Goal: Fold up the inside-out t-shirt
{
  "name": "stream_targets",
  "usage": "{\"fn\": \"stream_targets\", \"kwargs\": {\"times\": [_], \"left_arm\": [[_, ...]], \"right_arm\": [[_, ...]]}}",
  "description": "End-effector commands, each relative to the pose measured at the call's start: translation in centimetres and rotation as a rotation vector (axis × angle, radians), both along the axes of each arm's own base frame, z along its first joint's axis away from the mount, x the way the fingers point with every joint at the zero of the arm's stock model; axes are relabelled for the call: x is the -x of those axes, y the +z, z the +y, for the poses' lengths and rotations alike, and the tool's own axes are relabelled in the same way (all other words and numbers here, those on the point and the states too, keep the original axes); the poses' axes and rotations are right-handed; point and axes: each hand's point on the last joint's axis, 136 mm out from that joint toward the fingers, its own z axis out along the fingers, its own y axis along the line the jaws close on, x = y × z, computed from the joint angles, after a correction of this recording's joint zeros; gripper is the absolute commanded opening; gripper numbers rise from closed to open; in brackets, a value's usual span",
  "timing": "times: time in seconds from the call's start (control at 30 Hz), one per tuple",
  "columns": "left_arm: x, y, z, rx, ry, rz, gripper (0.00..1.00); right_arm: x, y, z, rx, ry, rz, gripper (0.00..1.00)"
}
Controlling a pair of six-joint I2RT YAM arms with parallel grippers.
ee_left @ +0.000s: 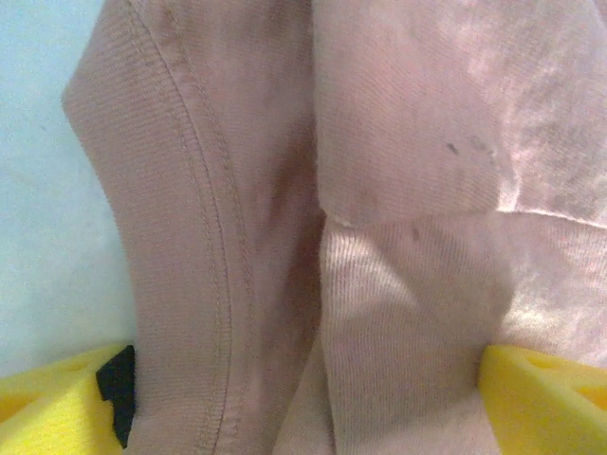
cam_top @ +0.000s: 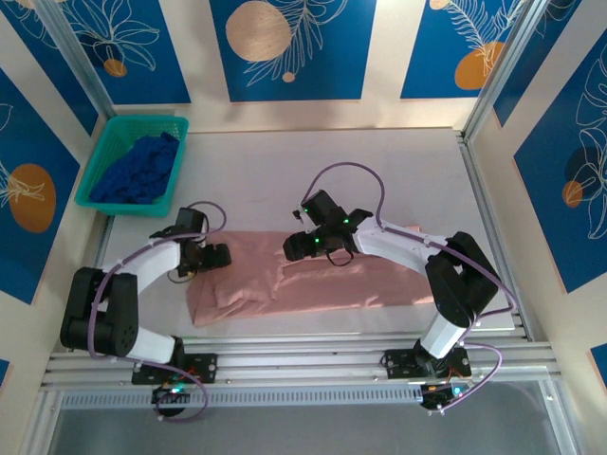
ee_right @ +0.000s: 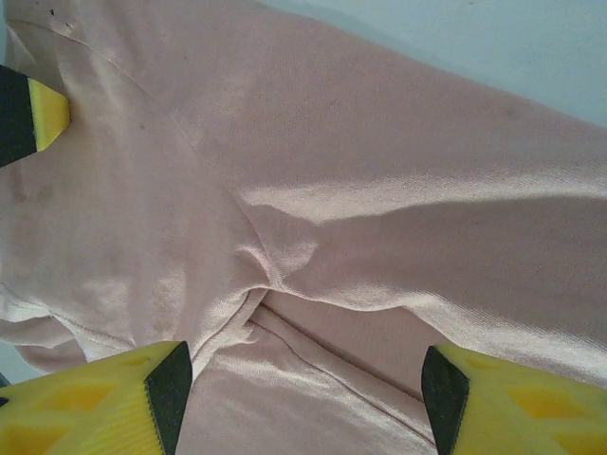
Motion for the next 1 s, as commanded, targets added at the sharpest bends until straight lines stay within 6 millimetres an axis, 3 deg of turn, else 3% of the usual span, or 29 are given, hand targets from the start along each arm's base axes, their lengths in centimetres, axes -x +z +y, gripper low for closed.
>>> {"fn": "stream_targets", "kwargs": {"times": [0.0,0.33,0.7,0.97], "left_arm": [[2.2,-0.4,-3.9,0.151,-0.108,0.042,0.84],[2.6,-0.2,-5.4,0.18,-0.158,0.019,0.7],[2.0,-0.7,-6.9,0.214,-0.199,0.001,0.42],[2.0,-2.2,-6.1,0.166,-0.165,0.043,0.2]], "right_arm": [[0.2,-0.2,0.5,-0.015,0.001,0.029,0.67],[0.6,-0.7,0.8,-0.011,0.005,0.041,0.67],[0.8,-1.1,0.9,-0.001,0.005,0.045,0.67],[0.8,-1.2,0.9,0.007,0.005,0.044,0.67]]}}
